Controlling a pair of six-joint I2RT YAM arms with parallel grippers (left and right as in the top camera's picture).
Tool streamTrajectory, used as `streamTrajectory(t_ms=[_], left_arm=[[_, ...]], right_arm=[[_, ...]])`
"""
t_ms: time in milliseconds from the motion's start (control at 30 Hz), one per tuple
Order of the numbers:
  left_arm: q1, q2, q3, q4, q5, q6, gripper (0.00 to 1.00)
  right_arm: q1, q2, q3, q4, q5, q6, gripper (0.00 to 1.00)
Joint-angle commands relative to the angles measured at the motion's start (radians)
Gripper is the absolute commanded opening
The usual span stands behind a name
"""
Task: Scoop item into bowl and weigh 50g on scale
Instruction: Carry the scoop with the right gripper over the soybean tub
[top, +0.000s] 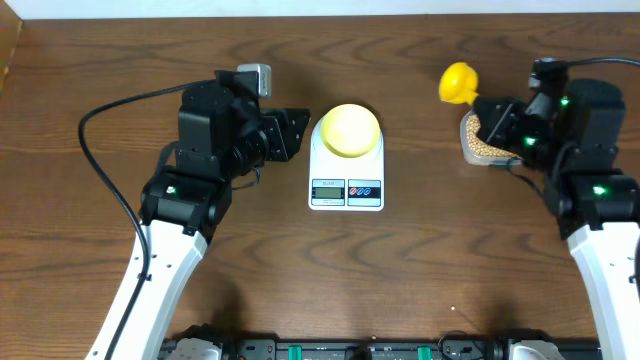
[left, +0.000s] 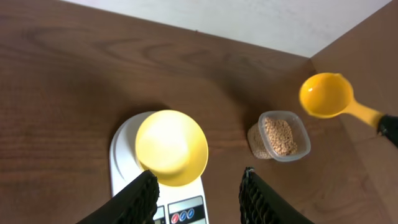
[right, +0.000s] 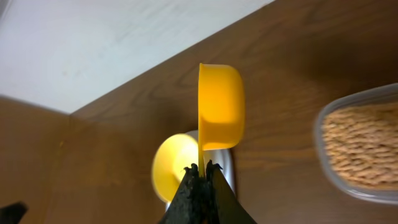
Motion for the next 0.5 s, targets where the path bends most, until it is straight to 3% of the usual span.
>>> streamTrajectory(t_ms=[0, 133, 467], left_arm=[[0.003, 0.005, 0.014, -0.028, -0.013, 0.013, 0.45], [0.003, 0.005, 0.014, -0.045, -0.013, 0.014, 0.35], [0.003, 0.005, 0.013, -0.053, -0.013, 0.013, 0.33]], right_arm=[[-0.069, -0.013, 0.031, -0.047, 0.019, -0.060, 0.01], [-0.183, -0.013, 0.030, -0.098, 0.020, -0.100, 0.01], [-0.231, -0.012, -0.013, -0.149, 0.216, -0.163, 0.01]])
